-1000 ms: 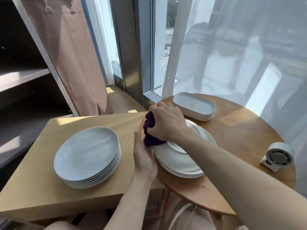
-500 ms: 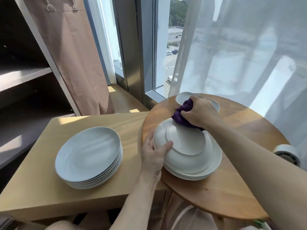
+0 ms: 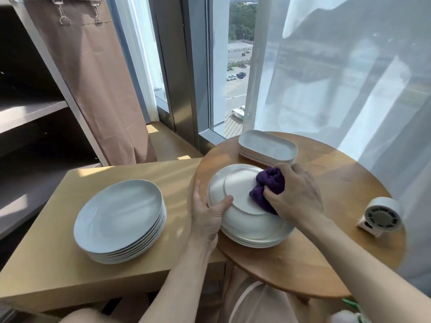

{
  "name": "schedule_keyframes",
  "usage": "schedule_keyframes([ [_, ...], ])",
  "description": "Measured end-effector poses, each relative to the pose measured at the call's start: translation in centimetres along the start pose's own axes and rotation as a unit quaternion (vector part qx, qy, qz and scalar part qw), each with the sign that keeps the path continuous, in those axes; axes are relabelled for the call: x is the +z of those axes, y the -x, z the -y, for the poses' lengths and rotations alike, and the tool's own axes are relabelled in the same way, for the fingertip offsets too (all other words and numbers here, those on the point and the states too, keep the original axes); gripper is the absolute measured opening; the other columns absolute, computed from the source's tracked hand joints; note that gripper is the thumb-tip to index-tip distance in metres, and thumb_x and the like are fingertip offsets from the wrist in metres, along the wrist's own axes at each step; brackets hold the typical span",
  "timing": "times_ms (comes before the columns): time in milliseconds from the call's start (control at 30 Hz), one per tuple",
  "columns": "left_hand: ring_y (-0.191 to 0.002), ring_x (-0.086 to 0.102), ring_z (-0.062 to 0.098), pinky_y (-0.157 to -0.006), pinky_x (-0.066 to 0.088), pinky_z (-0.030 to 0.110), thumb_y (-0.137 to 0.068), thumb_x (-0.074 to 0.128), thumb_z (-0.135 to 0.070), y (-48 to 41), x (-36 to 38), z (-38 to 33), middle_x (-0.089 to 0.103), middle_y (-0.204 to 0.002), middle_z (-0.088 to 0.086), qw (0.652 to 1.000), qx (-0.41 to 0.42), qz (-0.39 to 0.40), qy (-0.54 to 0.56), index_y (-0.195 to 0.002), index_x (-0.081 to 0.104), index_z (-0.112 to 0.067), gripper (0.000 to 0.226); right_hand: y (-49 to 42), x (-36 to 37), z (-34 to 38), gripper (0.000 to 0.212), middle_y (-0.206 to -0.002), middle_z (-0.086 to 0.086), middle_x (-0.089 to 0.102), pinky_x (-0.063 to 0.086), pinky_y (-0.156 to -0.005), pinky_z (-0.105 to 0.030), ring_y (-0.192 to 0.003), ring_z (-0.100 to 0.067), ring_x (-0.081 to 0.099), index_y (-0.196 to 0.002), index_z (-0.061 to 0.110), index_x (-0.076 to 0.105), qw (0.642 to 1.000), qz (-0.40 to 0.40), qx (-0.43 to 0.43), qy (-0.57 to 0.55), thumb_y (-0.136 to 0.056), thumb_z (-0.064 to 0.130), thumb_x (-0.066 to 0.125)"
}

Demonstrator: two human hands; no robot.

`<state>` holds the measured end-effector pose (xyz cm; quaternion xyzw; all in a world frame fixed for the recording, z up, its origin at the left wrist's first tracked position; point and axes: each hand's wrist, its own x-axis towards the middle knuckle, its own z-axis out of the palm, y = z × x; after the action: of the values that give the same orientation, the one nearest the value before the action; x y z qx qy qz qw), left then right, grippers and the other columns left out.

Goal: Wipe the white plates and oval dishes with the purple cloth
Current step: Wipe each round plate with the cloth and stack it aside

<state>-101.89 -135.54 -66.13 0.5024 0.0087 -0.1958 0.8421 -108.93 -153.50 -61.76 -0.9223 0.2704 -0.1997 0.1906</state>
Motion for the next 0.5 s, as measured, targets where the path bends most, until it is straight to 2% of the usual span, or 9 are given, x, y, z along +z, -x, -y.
schedule_keyframes([
  [67,-0.115,0.068,0.029,-0.092,0.059,0.039,-0.084,0.075,0.006,0.1,0.2,0.0,0.067,-0.131,0.014,1.0,-0.012,0.007,-0.007,-0.156,0.033,-0.013,0.086,1.7,0.2,0.3,0.047,-0.113,0.001,0.057,0.043,-0.09,-0.04,-0.105,-0.03,0.052,-0.12,0.031,0.06,1.0,-0.005,0.001,-0.012,-0.077,0.044,0.072],
  [133,-0.113,0.068,0.039,-0.095,0.057,0.049,-0.088,0.071,0.004,0.0,0.1,0.1,0.071,-0.121,0.02,0.999,-0.011,0.032,-0.026,-0.138,0.057,-0.002,0.053,3.0,0.4,0.7,0.049,-0.113,0.001,0.057,0.044,-0.087,-0.039,-0.102,-0.029,0.052,-0.123,0.031,0.06,1.0,-0.015,-0.014,-0.012,-0.077,0.045,0.072],
  [167,-0.113,0.067,0.042,-0.096,0.057,0.05,-0.089,0.07,0.004,-0.1,0.1,0.2,0.072,-0.119,0.022,0.999,-0.012,0.039,-0.031,-0.132,0.062,0.0,0.044,3.4,0.5,0.9,0.05,-0.113,0.0,0.057,0.044,-0.086,-0.039,-0.101,-0.029,0.052,-0.123,0.03,0.06,0.999,-0.021,-0.025,-0.009,-0.077,0.045,0.072],
  [267,-0.113,0.067,0.043,-0.093,0.058,0.049,-0.091,0.069,0.001,-0.2,-0.2,0.1,0.072,-0.119,0.023,0.998,-0.015,0.049,-0.038,-0.129,0.064,0.0,0.039,4.4,0.9,1.6,0.05,-0.111,-0.001,0.058,0.045,-0.082,-0.04,-0.097,-0.031,0.053,-0.12,0.026,0.062,0.997,-0.043,-0.062,-0.005,-0.074,0.042,0.076],
  [333,-0.114,0.067,0.042,-0.097,0.056,0.052,-0.092,0.068,-0.002,-0.4,-0.3,0.1,0.071,-0.121,0.023,0.997,-0.015,0.061,-0.044,-0.132,0.062,-0.002,0.04,4.9,1.2,2.1,0.052,-0.11,-0.002,0.06,0.048,-0.081,-0.041,-0.096,-0.031,0.054,-0.118,0.024,0.063,0.994,-0.061,-0.091,-0.005,-0.071,0.039,0.079],
  [500,-0.116,0.067,0.036,-0.101,0.054,0.047,-0.105,0.053,-0.022,-0.6,-0.2,0.2,0.071,-0.122,0.02,0.998,-0.024,0.046,-0.022,-0.133,0.062,-0.005,0.034,5.2,1.9,3.3,0.055,-0.114,-0.003,0.061,0.051,-0.085,-0.046,-0.099,-0.031,0.056,-0.119,0.02,0.065,0.986,-0.079,-0.141,-0.037,-0.07,0.036,0.083],
])
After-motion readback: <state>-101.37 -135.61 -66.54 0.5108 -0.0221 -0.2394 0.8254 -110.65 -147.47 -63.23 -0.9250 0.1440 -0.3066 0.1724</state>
